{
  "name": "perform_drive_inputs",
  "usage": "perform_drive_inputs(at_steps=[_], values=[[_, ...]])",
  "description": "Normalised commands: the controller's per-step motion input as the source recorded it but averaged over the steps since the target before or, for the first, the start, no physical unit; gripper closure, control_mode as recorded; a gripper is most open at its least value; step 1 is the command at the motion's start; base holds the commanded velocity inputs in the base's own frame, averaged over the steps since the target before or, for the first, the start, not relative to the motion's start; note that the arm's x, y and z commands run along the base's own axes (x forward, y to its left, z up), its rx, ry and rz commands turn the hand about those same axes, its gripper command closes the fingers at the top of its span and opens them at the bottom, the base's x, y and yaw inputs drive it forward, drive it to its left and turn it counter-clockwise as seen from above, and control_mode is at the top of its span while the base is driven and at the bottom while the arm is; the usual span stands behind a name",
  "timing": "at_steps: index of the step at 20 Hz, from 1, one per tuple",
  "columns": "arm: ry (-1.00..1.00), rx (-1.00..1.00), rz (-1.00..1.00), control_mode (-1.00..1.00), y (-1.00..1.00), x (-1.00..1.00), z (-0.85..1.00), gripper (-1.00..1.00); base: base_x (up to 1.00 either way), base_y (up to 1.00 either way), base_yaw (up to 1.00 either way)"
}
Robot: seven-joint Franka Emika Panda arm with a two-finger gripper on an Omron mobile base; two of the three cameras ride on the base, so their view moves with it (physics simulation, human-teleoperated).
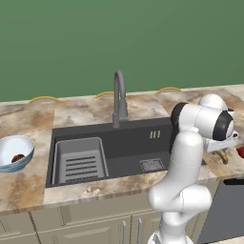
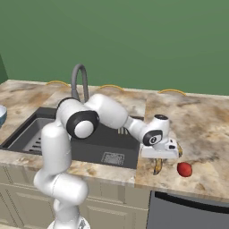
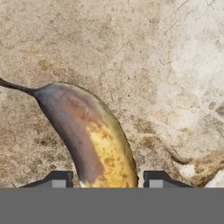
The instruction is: There is a mixed pile of frozen fruits and vegetables on the counter. Locate all the frozen vegetables and place the items in a bowl on the counter. Take all the frozen fruits and defrost them in a running sink.
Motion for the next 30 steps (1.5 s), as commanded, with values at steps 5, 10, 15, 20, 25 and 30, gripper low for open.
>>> perform_drive_inputs(at_steps=[5,10,15,20,25,30], values=[[0.08,0.00,-0.01,-1.00,0.01,0.00,0.12,1.00,0.00,0.00,0.00],[0.06,-0.01,0.00,-1.00,0.14,-0.12,0.36,1.00,0.00,0.00,0.00],[0.00,-0.01,0.08,-1.00,0.62,-0.07,0.16,1.00,0.00,0.00,0.00],[0.00,0.00,0.17,-1.00,0.89,0.00,0.01,1.00,0.00,0.00,0.00],[0.00,-0.02,0.22,-1.00,0.83,0.03,0.19,1.00,0.00,0.00,0.00],[0.00,-0.07,0.27,-1.00,0.76,0.04,0.04,1.00,0.00,0.00,0.00]])
